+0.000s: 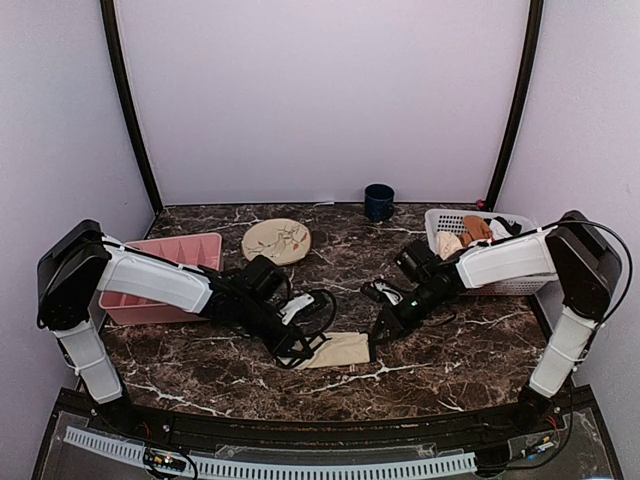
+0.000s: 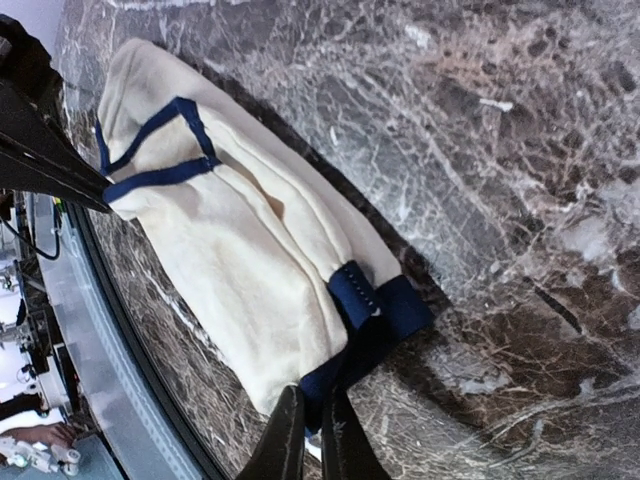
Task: Roll the underwear
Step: Adjust the underwear at the center of the board.
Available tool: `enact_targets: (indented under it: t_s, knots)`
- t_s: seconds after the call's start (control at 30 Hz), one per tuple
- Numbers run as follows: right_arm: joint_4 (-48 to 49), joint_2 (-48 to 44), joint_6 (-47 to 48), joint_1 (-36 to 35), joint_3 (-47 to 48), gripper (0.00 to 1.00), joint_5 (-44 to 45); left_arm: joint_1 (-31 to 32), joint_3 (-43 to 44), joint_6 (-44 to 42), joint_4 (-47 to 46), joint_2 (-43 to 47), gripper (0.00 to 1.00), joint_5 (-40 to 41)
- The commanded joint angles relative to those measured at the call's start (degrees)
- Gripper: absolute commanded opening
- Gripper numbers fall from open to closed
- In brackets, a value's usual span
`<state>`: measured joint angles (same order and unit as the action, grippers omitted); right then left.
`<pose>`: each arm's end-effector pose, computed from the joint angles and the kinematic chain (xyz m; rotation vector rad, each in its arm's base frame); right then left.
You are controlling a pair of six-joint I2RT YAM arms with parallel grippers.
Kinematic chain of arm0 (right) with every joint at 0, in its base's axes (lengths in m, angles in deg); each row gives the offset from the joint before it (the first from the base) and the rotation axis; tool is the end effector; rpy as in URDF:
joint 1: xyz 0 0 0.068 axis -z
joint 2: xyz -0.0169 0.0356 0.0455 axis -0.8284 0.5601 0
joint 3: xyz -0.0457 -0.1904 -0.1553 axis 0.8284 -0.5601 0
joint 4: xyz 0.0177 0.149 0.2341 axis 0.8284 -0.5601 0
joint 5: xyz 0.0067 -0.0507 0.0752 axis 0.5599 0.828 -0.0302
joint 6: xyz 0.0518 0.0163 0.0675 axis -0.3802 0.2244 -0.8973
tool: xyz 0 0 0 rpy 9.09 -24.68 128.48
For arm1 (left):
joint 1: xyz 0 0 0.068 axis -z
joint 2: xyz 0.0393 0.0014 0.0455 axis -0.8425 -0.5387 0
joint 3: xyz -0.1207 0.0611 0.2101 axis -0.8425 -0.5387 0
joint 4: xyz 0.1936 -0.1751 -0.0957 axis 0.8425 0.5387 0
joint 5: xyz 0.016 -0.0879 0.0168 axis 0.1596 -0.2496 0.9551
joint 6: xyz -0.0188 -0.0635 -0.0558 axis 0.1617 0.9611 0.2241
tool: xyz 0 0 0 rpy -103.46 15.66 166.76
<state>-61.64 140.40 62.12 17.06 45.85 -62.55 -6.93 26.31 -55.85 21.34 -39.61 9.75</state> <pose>0.2331 0.2463 0.0728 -0.8276 2.7588 1.0952 0.2072 -0.3132 0.0888 1.2067 2.3256 -1.0680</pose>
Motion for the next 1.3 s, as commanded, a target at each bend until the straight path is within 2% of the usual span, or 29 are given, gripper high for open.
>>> enact_targets:
  t_s: [0.0,0.1,0.33,0.53,0.7,0.9,0.97,1.1,1.17,1.27]
  knots:
    - [-0.23,-3.73,0.43,0.19,1.89,0.05,0.94,-1.47,0.51,-0.39,1.15,2.10,0.00,-1.61]
    - [-0.76,-4.14,1.26,0.20,2.64,0.00,1.13,-2.81,0.26,-0.20,0.65,2.63,0.00,-2.61]
    - [0.15,-0.93,1.86,0.24,4.79,0.00,1.46,-5.72,0.32,-1.13,1.03,1.32,0.00,-4.26]
    - [1.68,4.31,2.17,0.79,6.65,0.00,2.58,-7.22,1.80,-1.60,1.64,-3.33,0.00,-4.48]
    - [3.15,8.92,1.87,1.98,7.13,0.00,2.90,-8.89,2.94,-1.27,1.38,-6.99,0.00,-3.99]
    - [2.03,9.75,1.95,2.29,7.82,0.00,2.76,-9.96,4.95,-1.99,4.17,-9.51,0.00,-1.33]
    - [0.55,8.92,2.18,2.28,8.13,0.05,3.14,-9.96,5.84,-2.58,5.42,-9.21,0.02,-0.75]
    - [-3.31,5.16,2.24,2.43,9.68,0.24,4.39,-9.94,7.36,-3.72,8.05,-5.24,0.18,1.73]
    - [-5.01,3.27,2.42,2.82,10.92,0.30,4.94,-9.96,7.40,-4.15,8.48,-1.70,0.29,3.59]
    - [-6.51,1.78,2.86,3.33,13.52,0.37,5.08,-9.88,7.44,-4.89,10.14,2.82,0.36,5.90]
